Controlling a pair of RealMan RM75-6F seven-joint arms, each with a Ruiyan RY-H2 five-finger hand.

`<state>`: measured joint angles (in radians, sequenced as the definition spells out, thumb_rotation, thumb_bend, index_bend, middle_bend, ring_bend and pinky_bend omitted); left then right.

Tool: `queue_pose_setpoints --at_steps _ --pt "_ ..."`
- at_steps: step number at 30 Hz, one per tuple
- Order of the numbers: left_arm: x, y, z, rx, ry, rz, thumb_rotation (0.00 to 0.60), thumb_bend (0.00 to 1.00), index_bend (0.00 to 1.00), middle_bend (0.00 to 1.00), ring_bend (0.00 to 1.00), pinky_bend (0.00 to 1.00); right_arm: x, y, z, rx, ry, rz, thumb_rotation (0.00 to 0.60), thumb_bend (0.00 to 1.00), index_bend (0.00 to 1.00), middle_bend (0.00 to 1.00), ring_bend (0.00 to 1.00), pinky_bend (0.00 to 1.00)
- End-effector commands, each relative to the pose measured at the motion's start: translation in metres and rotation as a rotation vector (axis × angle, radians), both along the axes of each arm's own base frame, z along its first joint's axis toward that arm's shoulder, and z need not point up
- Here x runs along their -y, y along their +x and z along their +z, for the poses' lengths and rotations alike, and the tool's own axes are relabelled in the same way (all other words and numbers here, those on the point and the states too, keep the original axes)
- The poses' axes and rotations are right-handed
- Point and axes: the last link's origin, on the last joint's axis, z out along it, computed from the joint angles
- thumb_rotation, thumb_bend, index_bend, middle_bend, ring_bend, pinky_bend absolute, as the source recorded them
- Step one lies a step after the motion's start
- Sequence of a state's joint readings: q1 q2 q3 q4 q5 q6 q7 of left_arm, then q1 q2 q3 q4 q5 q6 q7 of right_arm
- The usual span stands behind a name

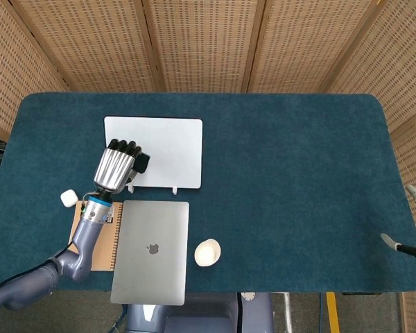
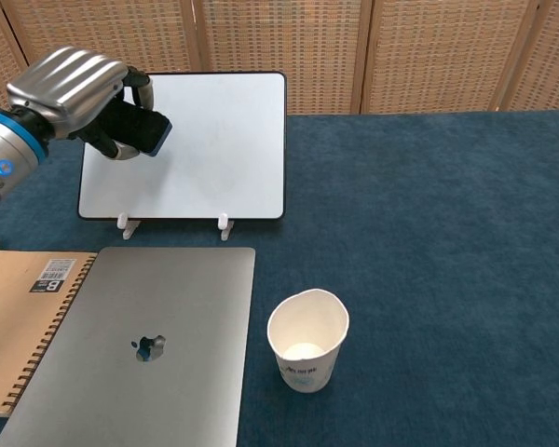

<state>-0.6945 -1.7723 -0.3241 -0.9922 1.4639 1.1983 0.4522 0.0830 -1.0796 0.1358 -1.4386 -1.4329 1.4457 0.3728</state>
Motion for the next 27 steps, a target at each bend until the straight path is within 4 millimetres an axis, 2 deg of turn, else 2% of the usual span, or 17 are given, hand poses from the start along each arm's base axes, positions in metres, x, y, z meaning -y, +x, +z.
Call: queue_pose_setpoints --at_steps 1,7,11,12,13,15,17,22,27 --pt "-0.012 0.008 -0.010 -0.014 0.029 0.024 0.600 0.24 0.56 0.41 0.38 0.35 0.001 -0.001 0.000 0.004 0.003 -0.002 0.600 0.00 0.00 0.00 0.00 0.00" --pt "-0.026 0.013 -0.017 -0.021 0.091 0.050 0.600 0.22 0.55 0.39 0.37 0.35 0.004 -0.003 -0.001 0.005 0.010 -0.008 0.600 0.00 0.00 0.00 0.00 0.00" --pt "-0.031 0.013 -0.023 -0.029 0.102 0.064 0.600 0.20 0.45 0.24 0.22 0.22 0.005 -0.003 -0.002 0.003 0.013 -0.010 0.600 0.00 0.00 0.00 0.00 0.00" --pt "-0.031 0.013 -0.024 -0.033 0.106 0.068 0.600 0.19 0.40 0.18 0.15 0.17 0.005 -0.003 -0.002 0.003 0.014 -0.011 0.600 0.00 0.00 0.00 0.00 0.00" --pt "-0.033 0.012 -0.025 -0.042 0.112 0.074 0.600 0.18 0.31 0.10 0.08 0.13 0.005 -0.003 -0.003 0.002 0.015 -0.010 0.600 0.00 0.00 0.00 0.00 0.00" --pt "-0.035 0.012 -0.029 -0.052 0.120 0.093 0.600 0.15 0.12 0.01 0.01 0.05 0.005 -0.003 -0.003 0.000 0.018 -0.010 0.600 0.00 0.00 0.00 0.00 0.00" --pt "-0.036 0.011 -0.031 -0.043 0.121 0.110 0.600 0.12 0.01 0.00 0.00 0.00 0.005 -0.003 -0.003 0.000 0.016 -0.010 0.600 0.00 0.00 0.00 0.00 0.00" --pt "-0.033 0.013 -0.029 0.008 0.134 0.070 0.600 0.06 0.00 0.00 0.00 0.00 0.005 -0.003 -0.001 0.006 0.011 -0.011 0.600 0.00 0.00 0.00 0.00 0.00" --pt "-0.032 0.009 -0.027 0.019 0.131 0.050 0.600 0.05 0.00 0.00 0.00 0.00 0.004 -0.002 -0.001 0.008 0.012 -0.004 0.600 0.00 0.00 0.00 0.00 0.00"
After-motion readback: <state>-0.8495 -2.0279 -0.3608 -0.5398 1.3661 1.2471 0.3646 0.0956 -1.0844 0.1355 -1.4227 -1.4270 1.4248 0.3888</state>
